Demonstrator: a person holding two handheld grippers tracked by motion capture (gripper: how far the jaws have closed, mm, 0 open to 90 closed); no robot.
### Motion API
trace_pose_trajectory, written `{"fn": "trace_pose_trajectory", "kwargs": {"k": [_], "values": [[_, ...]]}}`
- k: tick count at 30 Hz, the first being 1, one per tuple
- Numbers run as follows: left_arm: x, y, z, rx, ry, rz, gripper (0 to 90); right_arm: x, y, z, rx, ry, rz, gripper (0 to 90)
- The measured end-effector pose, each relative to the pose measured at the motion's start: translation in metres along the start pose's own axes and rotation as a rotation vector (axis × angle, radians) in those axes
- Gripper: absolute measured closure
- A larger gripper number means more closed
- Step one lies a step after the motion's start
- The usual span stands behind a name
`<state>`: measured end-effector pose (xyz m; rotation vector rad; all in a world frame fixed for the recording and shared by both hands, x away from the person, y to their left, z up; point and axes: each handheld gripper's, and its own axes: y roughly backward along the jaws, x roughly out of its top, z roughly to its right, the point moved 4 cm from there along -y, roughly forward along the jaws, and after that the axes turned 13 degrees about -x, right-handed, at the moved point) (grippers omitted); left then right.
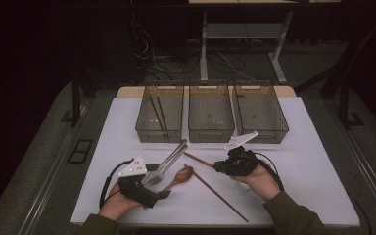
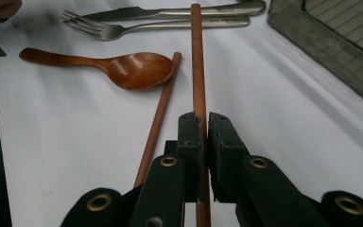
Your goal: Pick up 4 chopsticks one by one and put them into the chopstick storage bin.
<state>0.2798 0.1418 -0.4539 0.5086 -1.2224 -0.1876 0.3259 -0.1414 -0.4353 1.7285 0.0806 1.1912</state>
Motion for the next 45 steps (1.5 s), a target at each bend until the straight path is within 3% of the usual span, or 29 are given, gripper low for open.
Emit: {"fn": "trace_pose_trajectory", "kwargs": {"k": [25,45], "values": [[-0.001,-0.004,-0.001,-0.003,0.002,-0.001,0.0,0.026,0.013,0.025,-0.046,0.0,0.062,83.7],[-0.001,-0.004,0.0,-0.005,0.001,-0.007,0.0,0.053,0.015,0.044,-0.056,-0.038,0.127,83.7]]}}
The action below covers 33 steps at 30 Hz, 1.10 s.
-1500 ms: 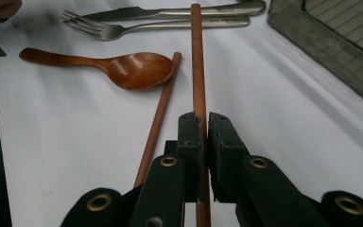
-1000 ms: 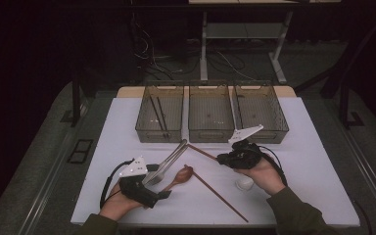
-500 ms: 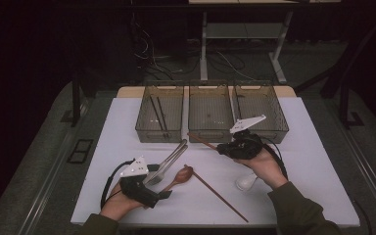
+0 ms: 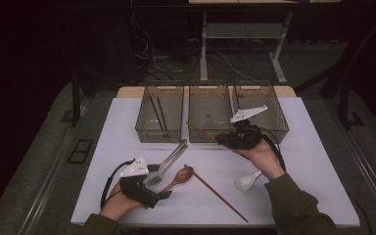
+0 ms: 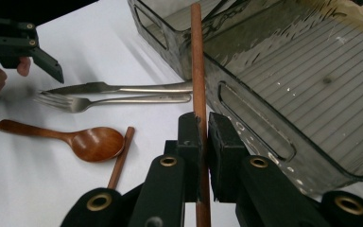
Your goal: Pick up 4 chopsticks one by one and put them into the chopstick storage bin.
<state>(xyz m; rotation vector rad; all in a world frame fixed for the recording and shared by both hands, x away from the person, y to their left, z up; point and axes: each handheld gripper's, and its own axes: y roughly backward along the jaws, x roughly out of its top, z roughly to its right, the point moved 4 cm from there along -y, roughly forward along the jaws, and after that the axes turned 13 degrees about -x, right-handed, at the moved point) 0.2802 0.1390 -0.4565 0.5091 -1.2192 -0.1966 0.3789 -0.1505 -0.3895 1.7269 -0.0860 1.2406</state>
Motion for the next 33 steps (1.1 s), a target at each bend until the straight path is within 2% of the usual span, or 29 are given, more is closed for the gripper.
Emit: {"fn": "trace_pose_trajectory", "kwargs": {"k": [13,23,33], "values": [[0.0,0.0,0.0,-0.003,0.001,0.001,0.0,0.019,-0.003,0.003,0.001,-0.012,0.038,83.8],[0.0,0.0,0.0,-0.003,0.003,0.008,0.0,0.032,-0.019,0.003,-0.008,-0.004,0.027,83.7],[0.0,0.0,0.0,-0.004,0.003,0.01,0.0,0.056,-0.035,0.003,-0.031,0.007,0.007,83.7]]}}
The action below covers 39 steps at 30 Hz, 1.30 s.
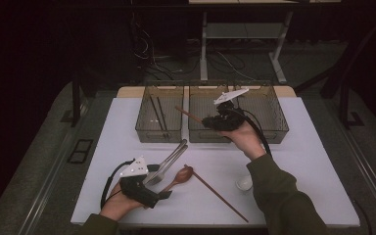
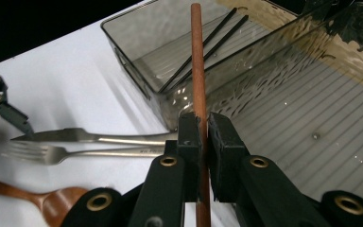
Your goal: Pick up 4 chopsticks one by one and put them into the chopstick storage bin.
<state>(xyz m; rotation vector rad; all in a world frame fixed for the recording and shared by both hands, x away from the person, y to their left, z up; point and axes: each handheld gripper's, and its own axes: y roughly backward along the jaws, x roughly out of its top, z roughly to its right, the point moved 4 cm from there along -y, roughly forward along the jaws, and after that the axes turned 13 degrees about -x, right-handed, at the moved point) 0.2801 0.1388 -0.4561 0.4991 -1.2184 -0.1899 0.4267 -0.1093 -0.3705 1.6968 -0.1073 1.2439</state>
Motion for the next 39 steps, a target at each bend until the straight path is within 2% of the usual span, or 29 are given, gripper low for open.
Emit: {"fn": "trace_pose_trajectory", "kwargs": {"k": [18,30,39], "values": [[0.001,0.001,0.0,-0.003,-0.007,-0.001,0.0,0.041,-0.038,-0.004,-0.027,-0.005,-0.043,83.7],[0.002,0.002,0.0,-0.009,-0.001,0.016,0.0,0.059,-0.07,-0.015,-0.043,-0.003,-0.086,83.7],[0.002,0.002,0.001,-0.013,0.0,0.019,0.0,0.074,-0.09,-0.022,-0.057,-0.001,-0.096,83.7]]}}
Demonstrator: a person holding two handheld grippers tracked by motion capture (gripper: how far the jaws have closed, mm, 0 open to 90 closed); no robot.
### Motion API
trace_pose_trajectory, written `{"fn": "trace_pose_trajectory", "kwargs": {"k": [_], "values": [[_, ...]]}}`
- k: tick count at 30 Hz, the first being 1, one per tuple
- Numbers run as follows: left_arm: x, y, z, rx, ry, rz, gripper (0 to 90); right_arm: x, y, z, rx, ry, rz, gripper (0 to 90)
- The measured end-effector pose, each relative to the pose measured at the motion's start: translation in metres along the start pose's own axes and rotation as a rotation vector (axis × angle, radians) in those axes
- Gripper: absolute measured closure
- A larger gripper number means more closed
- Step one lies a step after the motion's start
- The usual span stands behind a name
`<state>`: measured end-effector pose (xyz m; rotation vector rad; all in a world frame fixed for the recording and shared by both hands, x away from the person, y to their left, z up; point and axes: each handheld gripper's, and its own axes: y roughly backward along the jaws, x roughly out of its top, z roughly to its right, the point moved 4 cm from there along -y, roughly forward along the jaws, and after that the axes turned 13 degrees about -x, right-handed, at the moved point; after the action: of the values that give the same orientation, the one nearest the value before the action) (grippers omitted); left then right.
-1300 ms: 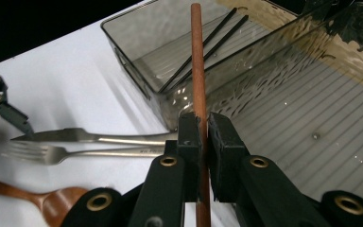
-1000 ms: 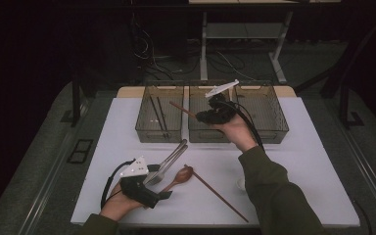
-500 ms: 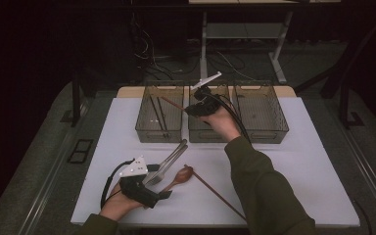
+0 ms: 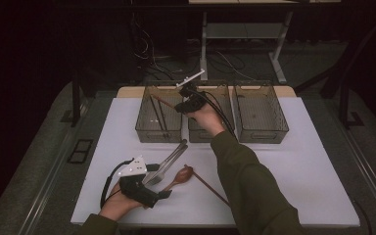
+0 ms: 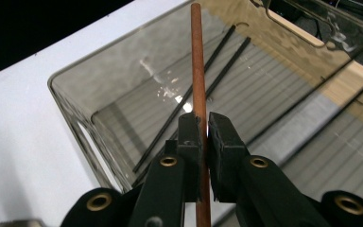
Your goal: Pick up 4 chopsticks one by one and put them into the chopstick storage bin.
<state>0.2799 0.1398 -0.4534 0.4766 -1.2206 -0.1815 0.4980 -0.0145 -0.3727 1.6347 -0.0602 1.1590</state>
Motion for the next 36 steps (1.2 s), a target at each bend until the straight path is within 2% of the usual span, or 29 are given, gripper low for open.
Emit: {"fn": "trace_pose_trajectory", "kwargs": {"k": [6,19,21,25,27,36], "values": [[0.001,0.0,0.0,0.0,-0.005,0.001,0.0,0.011,-0.011,-0.004,-0.032,0.008,-0.025,83.7],[0.001,0.0,0.001,-0.004,-0.003,0.007,0.0,0.023,-0.049,-0.007,-0.092,-0.021,-0.104,83.6],[0.001,0.001,0.001,-0.004,-0.005,0.007,0.0,0.026,-0.054,-0.009,-0.091,-0.028,-0.107,83.6],[0.001,0.0,0.001,-0.004,-0.006,0.007,0.0,0.027,-0.062,-0.014,-0.105,-0.006,-0.109,83.0],[0.001,0.001,0.001,-0.004,-0.007,0.008,0.0,0.027,-0.065,-0.016,-0.091,-0.009,-0.104,82.6],[0.001,0.001,0.0,-0.003,-0.008,0.004,0.0,0.03,-0.058,-0.017,-0.064,-0.012,-0.063,58.5]]}}
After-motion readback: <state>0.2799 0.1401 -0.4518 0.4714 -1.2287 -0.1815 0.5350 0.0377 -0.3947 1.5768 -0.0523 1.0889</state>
